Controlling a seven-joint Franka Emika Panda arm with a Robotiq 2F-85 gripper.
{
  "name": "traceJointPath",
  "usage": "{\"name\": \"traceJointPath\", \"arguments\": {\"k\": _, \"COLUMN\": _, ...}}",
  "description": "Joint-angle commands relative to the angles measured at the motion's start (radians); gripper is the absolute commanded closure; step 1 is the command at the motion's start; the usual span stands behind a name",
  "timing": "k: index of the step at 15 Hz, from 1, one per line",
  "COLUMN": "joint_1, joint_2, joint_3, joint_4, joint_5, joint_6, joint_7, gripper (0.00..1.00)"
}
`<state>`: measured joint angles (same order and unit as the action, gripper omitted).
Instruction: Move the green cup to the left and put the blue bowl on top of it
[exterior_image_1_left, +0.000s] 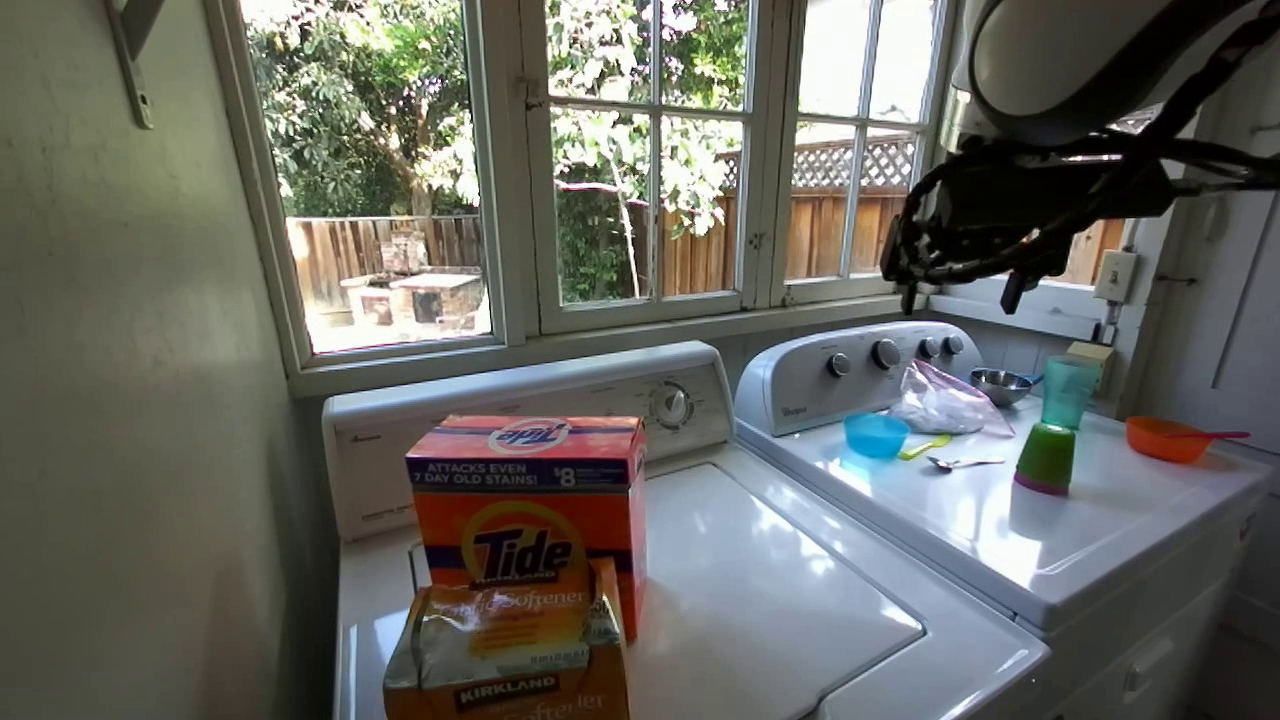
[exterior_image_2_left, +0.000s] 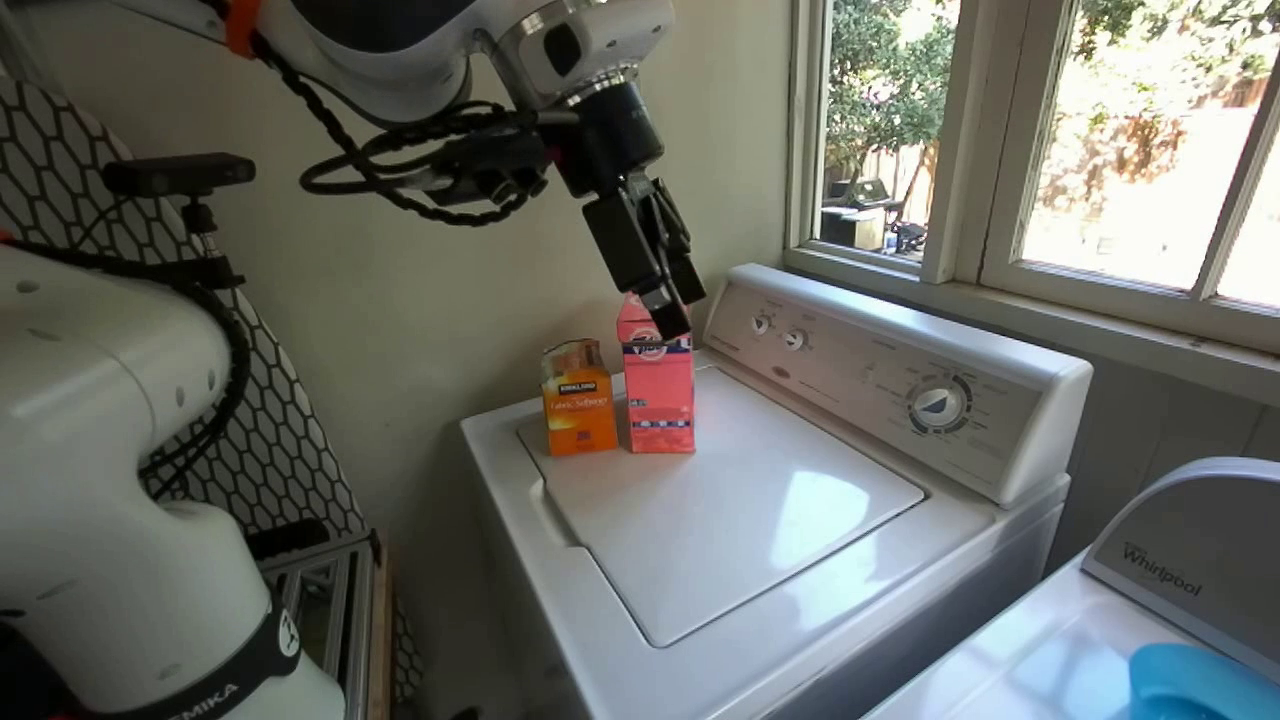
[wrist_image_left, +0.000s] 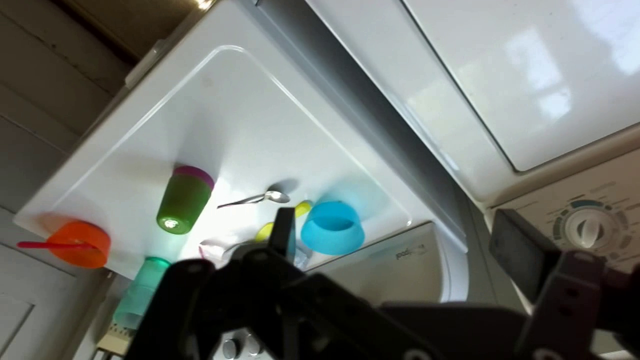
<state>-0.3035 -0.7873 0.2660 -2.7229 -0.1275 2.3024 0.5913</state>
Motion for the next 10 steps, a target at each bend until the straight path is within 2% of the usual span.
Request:
{"name": "traceJointPath", "arguments": {"k": 1, "joint_1": 0.003, "joint_2": 0.011, "joint_3": -0.021, "joint_4": 0.007, "joint_5": -0.029, "joint_6": -0.004, "joint_7": 0.022, "gripper": 0.00}}
{"name": "traceJointPath", "arguments": {"k": 5, "joint_1": -0.009, "joint_2": 0.027, "joint_3": -0.023, "joint_4": 0.019, "joint_5": -0.037, "joint_6": -0.004, "joint_7": 0.034, "gripper": 0.00}}
{"name": "traceJointPath", "arguments": {"k": 10, "joint_1": -0.158, "joint_2": 0.142, "joint_3": -0.035, "joint_4": 0.064, "joint_5": -0.088, "joint_6": 0.122, "joint_7": 0.197, "gripper": 0.00}}
